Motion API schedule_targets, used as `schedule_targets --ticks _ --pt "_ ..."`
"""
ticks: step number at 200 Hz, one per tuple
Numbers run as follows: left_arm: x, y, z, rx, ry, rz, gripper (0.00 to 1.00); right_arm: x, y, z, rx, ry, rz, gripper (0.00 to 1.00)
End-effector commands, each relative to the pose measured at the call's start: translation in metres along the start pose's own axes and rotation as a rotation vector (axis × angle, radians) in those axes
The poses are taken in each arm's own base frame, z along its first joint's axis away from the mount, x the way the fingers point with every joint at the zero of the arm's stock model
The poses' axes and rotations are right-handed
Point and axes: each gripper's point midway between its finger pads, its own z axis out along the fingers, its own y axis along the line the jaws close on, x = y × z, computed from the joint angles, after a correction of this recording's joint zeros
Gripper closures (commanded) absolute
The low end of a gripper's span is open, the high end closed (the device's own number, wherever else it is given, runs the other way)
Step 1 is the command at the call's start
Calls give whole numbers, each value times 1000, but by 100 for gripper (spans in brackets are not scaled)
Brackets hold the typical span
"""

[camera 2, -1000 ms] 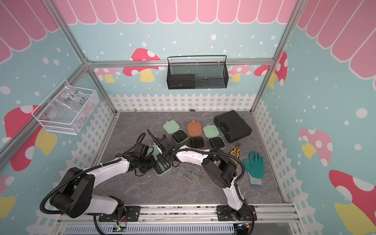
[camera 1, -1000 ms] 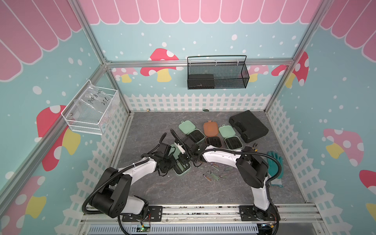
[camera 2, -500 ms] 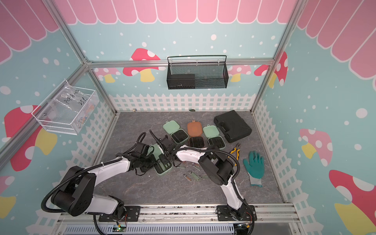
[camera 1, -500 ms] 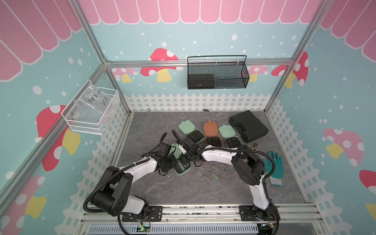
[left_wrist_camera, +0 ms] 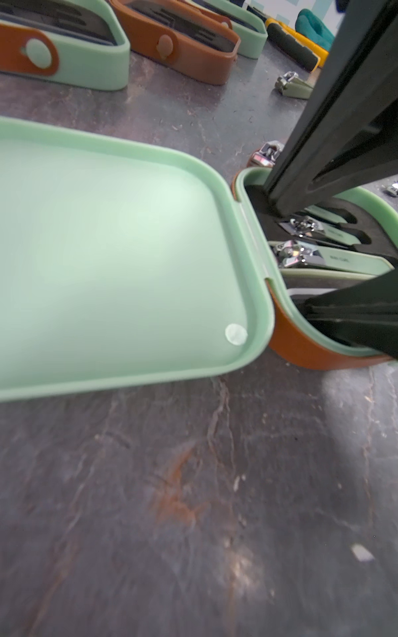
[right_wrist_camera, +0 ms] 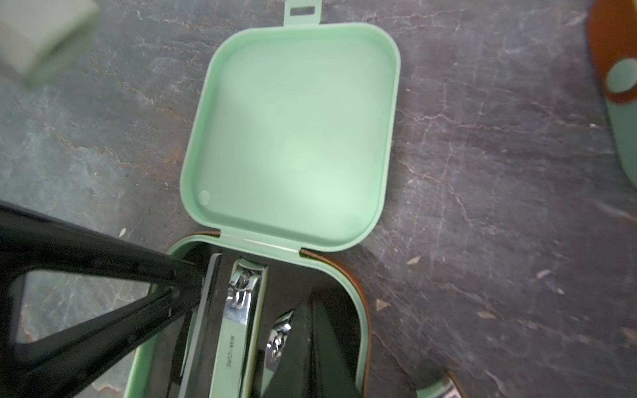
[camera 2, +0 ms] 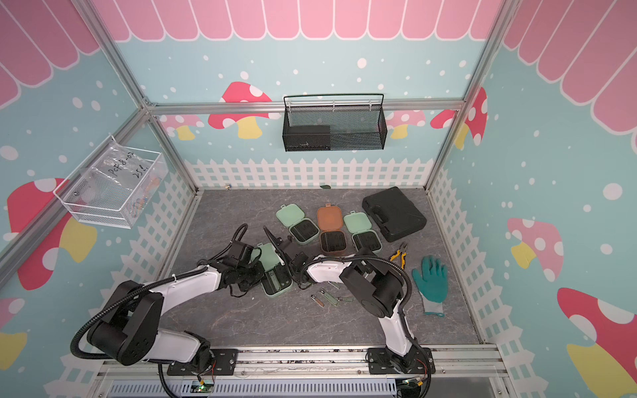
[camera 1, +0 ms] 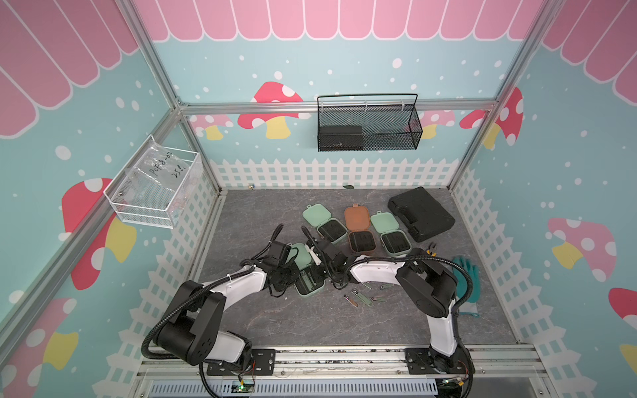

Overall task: Organize nail clipper sets
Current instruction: Place the nail clipper in the storage box, then adjust the storage box at the center of the board.

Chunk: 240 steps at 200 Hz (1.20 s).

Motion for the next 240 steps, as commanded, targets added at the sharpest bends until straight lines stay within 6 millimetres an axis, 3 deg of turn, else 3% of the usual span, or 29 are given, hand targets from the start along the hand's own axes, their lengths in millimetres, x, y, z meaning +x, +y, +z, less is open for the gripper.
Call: schedule_targets --ticks 1,34,52,55,70,88,130,168,178,240 --pt "12 29 9 -106 40 -15 100 65 -24 1 90 205 31 94" --pt "12 28 8 -102 36 -16 100 -5 -1 -23 49 73 -49 91" --pt "12 28 7 -101 34 -17 100 -37 12 -42 16 3 -76 88" --pt "11 28 7 -101 32 -16 100 -47 17 -53 5 -27 -80 87" --pt "11 27 6 -97 30 -17 100 -59 23 -68 -12 -62 -79 84" --pt "11 27 6 -97 30 -17 100 -47 17 -71 10 -20 -55 82" --pt "11 27 5 -96 28 -17 100 -3 7 -52 21 114 1 76" --pt "11 28 4 -98 27 -17 100 6 3 -45 41 149 13 74" --pt "11 28 4 -97 27 -17 100 18 -3 -34 59 187 17 74" --pt "11 28 4 -99 26 -15 100 38 -20 -27 137 239 28 75"
